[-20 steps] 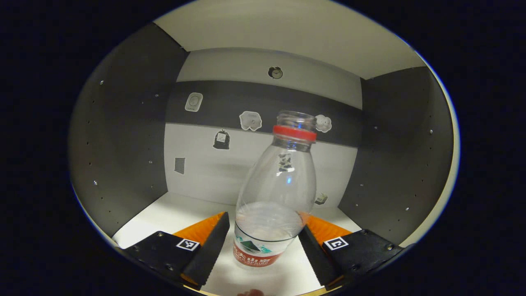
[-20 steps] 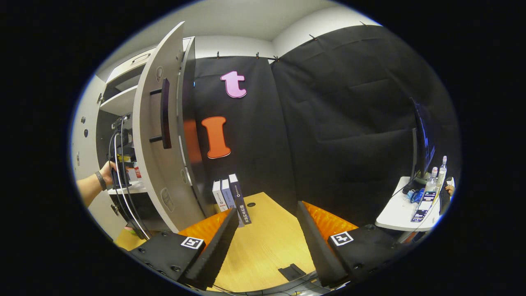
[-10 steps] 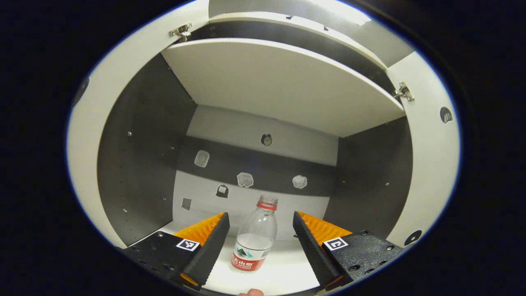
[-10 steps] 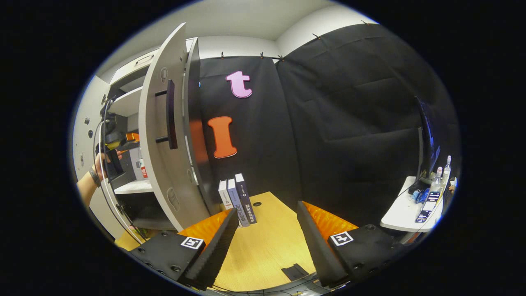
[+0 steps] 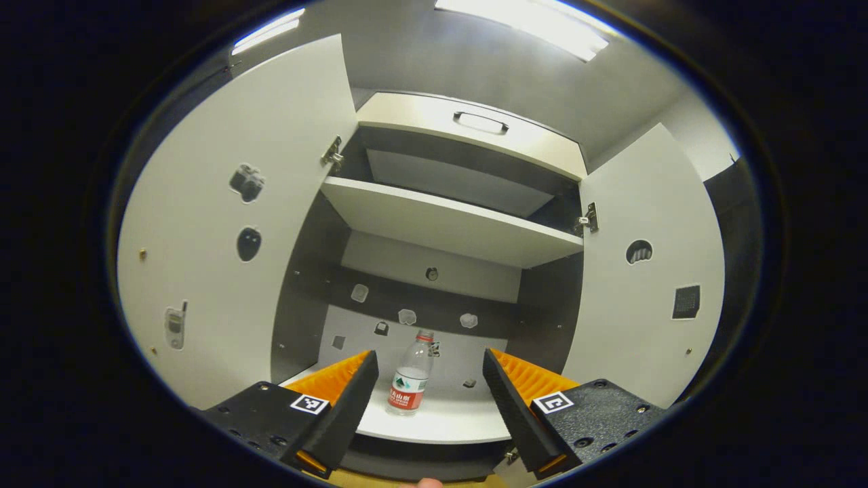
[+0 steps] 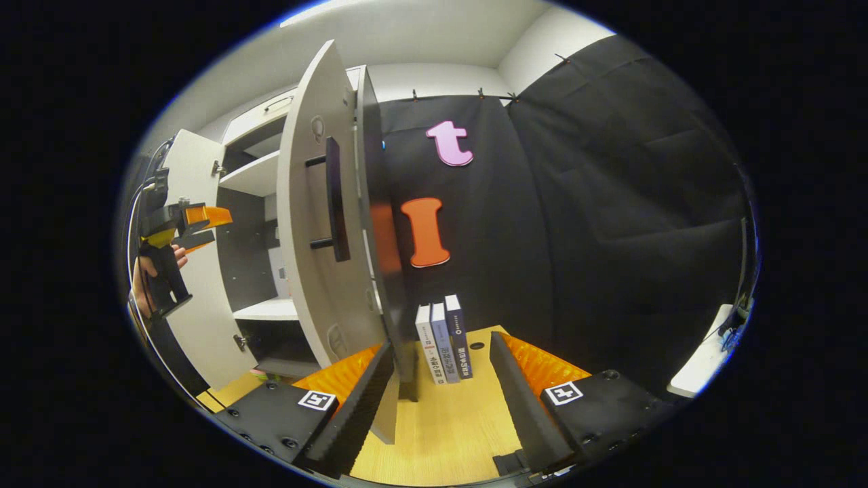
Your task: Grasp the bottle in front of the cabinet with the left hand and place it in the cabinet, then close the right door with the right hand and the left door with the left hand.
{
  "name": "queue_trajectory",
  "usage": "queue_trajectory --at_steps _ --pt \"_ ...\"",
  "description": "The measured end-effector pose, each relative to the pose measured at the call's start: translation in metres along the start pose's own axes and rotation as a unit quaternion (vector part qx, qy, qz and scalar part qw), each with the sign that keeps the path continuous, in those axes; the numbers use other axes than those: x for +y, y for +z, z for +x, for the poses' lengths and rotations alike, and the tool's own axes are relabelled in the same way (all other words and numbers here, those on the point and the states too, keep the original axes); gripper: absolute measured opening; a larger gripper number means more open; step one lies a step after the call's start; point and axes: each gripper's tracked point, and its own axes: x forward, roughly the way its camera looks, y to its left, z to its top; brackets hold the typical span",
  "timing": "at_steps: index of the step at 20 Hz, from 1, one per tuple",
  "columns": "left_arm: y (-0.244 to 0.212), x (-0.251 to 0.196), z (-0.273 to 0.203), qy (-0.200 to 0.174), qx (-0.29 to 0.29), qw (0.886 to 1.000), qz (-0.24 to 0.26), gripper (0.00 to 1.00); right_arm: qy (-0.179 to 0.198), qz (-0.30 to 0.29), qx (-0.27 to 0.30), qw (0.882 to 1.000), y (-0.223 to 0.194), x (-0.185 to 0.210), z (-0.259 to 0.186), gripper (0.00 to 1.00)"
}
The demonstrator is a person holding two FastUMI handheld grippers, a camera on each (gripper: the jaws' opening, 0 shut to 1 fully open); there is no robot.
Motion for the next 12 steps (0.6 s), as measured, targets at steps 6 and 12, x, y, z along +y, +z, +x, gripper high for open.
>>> queue_trajectory --at_steps 6,12 --pt "-0.046 0.018 -0.107 0.066 0.017 0.997 0.028 0.94 0.058 0.010 -0.009 0.998 0.006 0.020 0.009 0.96" --pt "-0.092 0.043 -0.151 0.090 0.047 0.993 0.063 0.94 0.051 0.013 -0.029 0.998 0.025 0.034 0.009 0.96"
